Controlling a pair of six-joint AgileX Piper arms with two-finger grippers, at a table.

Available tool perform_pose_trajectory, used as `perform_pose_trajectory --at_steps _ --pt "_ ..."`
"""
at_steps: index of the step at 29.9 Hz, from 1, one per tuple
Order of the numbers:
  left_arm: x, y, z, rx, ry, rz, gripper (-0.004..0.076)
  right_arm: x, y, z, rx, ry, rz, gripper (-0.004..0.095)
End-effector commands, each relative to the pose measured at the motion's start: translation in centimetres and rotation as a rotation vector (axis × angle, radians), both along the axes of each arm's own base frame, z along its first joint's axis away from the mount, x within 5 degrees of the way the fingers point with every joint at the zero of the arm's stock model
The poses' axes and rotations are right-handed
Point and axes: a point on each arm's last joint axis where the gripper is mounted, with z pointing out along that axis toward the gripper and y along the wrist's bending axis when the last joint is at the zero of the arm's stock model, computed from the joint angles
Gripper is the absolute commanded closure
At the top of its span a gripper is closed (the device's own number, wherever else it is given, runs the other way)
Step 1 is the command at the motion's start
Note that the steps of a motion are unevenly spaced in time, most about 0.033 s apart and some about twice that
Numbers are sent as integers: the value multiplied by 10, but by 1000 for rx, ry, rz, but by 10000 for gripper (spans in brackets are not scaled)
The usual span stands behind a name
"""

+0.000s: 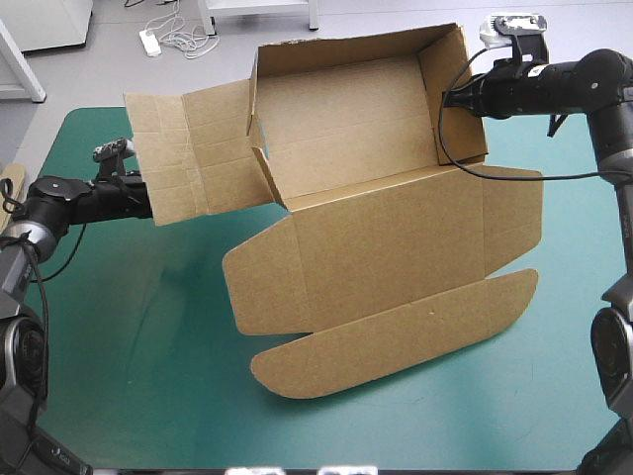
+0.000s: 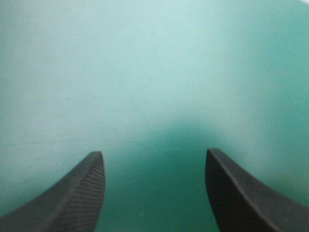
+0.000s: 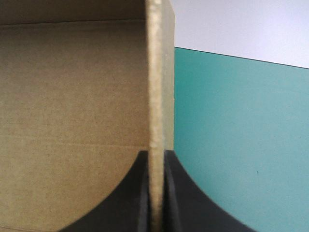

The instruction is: Fold the box

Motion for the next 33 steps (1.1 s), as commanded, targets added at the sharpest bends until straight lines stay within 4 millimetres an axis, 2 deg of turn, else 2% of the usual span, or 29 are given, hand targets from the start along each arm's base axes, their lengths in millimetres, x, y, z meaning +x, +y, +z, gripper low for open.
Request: perform_pose_trajectory --at_steps 1,10,16,23,29,33 --pt "-1 -14 34 -220 -151 -77 308 -20 0 39 78 -142 -14 927" --pt "-8 -30 72 -707 -346 -269 382 -5 -1 24 69 -103 -18 927" --pt "-8 -45 76 -722 -339 -309 388 -1 -1 21 75 -102 -26 927" --pt "-10 -76 75 -722 -318 -376 381 3 -1 15 70 -83 -24 927" --pt "-10 -79 75 -723 -312 -379 309 13 -6 0 12 -34 -63 927" --pt "-8 -78 82 -710 -338 -373 274 17 -6 -7 5 -3 -65 927"
